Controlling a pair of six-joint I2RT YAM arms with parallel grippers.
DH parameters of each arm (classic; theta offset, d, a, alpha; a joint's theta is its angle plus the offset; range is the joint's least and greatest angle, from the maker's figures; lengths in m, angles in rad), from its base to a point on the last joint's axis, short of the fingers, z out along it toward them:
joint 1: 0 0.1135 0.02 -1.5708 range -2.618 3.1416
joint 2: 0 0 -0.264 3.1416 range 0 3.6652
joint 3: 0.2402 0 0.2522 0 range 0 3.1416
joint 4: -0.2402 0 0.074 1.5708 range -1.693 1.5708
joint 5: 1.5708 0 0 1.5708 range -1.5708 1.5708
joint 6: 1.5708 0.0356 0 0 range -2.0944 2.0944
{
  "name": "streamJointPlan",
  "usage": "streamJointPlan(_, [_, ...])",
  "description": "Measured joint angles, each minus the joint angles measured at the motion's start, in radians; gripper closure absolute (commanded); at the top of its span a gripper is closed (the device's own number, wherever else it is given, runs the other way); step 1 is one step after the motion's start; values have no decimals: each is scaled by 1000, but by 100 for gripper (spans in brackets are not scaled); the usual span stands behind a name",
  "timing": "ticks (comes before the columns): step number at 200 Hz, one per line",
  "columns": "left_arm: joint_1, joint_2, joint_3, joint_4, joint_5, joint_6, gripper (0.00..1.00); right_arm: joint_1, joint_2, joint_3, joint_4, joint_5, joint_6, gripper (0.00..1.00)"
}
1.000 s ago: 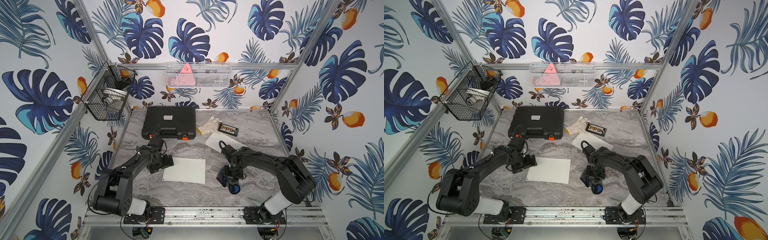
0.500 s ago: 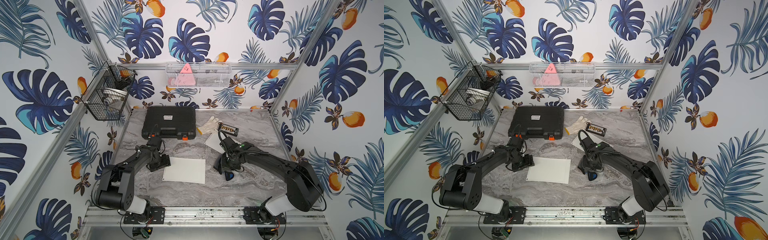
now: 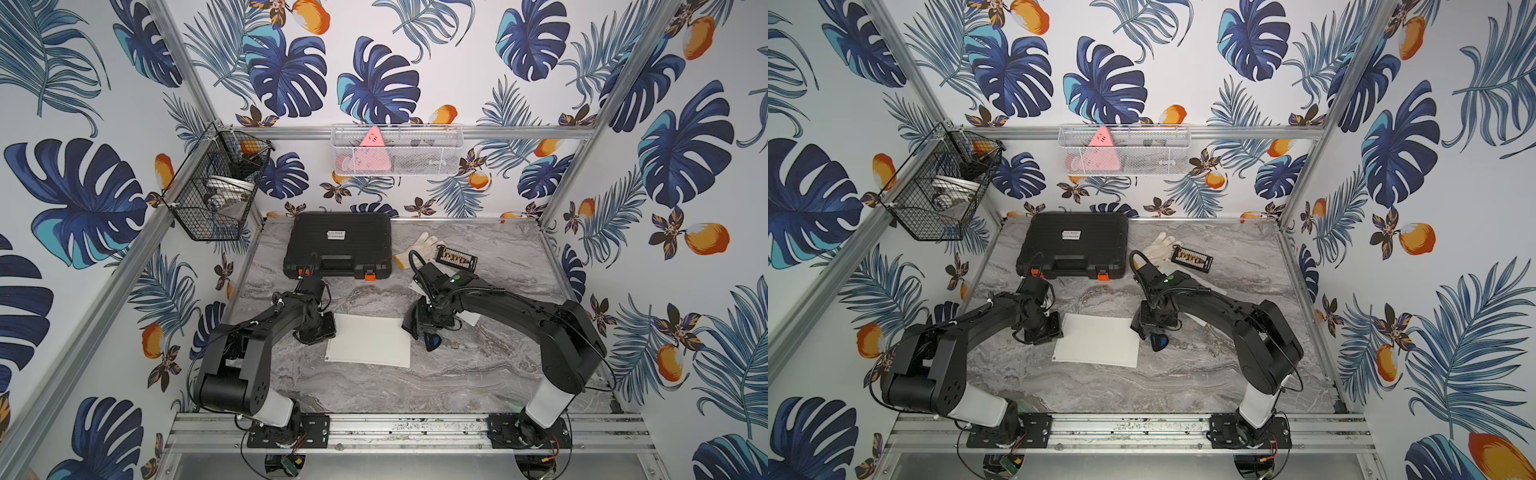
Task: Wipe the drawing tablet
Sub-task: Pick up the cleaning item at the center of the board, then wipe the dirt from the drawing tablet.
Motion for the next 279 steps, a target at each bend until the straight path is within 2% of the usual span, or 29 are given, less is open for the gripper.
streamJointPlan(35, [-25,-11,-26,35,5,-29,68,0,8,8,-1,-9,5,100])
streamJointPlan(91, [-154,-22,-65,121,39,-103,71,-13,13,0,-6,-1,8,100])
streamJointPlan(146, [-192,-8,-64,142,41,-132,74,-13,158,58,-6,-19,7,100])
streamJointPlan(184, [-208,3,-58,146,34,-149,74,1,273,157,-5,-66,6,100])
streamJointPlan(249, [-216,22,-43,137,25,-157,74,79,505,473,-26,-228,27,100])
streamJointPlan(279, [-220,27,-37,124,9,-165,78,60,488,438,20,-273,29,100])
